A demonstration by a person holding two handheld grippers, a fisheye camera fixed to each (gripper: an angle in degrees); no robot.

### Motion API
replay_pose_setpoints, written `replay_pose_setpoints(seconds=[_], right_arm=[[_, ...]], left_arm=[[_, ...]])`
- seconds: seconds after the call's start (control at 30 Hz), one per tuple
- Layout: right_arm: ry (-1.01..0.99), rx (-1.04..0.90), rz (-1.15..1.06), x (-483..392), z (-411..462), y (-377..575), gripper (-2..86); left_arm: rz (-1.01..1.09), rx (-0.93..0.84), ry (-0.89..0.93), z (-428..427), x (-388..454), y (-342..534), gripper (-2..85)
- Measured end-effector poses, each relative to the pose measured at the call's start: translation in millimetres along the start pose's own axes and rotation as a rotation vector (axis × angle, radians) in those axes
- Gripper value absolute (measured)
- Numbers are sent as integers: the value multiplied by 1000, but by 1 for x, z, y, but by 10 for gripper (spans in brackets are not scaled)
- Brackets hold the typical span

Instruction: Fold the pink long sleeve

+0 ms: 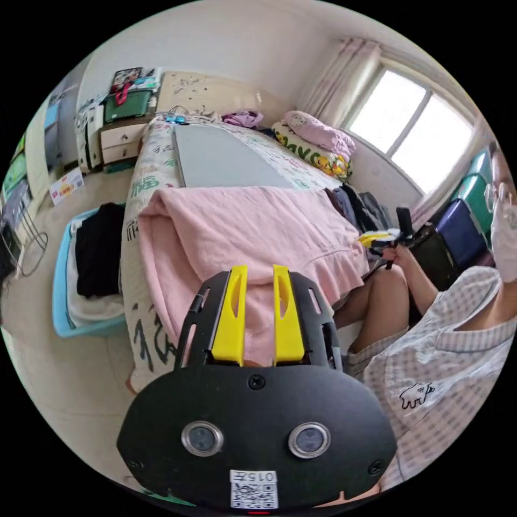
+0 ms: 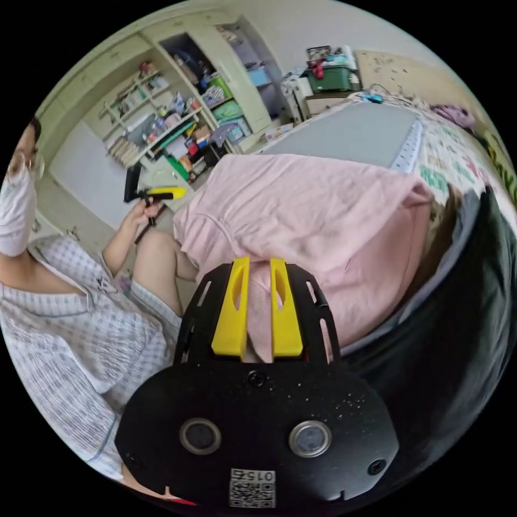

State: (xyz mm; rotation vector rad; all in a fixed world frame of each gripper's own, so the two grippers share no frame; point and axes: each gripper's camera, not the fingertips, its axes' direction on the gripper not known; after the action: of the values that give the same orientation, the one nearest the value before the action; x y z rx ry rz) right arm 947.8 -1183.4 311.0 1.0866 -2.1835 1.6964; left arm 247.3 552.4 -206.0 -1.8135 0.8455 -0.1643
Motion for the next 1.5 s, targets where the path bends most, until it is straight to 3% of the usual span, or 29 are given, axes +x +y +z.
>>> replay_pose_setpoints(seconds=[0.13, 0.23, 0.37, 0.67, 0.87, 1.0, 1.2, 1.5], right_arm=[[-45, 166, 155, 22, -23, 29, 89], [-49, 152, 241, 40, -10, 23, 113], [-123, 152, 306, 64, 11, 7, 113], [-54, 240, 292, 74, 0, 12, 26], [-70, 303, 291, 81, -17, 11, 52], [-4, 394, 320, 92, -54, 5, 73], [78, 433, 417, 143, -74, -79, 122], [100, 399, 519, 195, -6, -178, 138]], left_arm=[[-148, 46, 76, -5, -1, 25, 114], [-195, -24, 85, 19, 0, 30, 130], [-266, 40, 122, 26, -8, 31, 123], [-299, 34, 78, 8, -24, 36, 6], [-294, 45, 73, -10, -25, 33, 15], [-350, 168, 29, -48, -47, 29, 58], [-457, 320, -93, -84, -103, 3, 87], [-610, 289, 64, -18, -195, -49, 120]])
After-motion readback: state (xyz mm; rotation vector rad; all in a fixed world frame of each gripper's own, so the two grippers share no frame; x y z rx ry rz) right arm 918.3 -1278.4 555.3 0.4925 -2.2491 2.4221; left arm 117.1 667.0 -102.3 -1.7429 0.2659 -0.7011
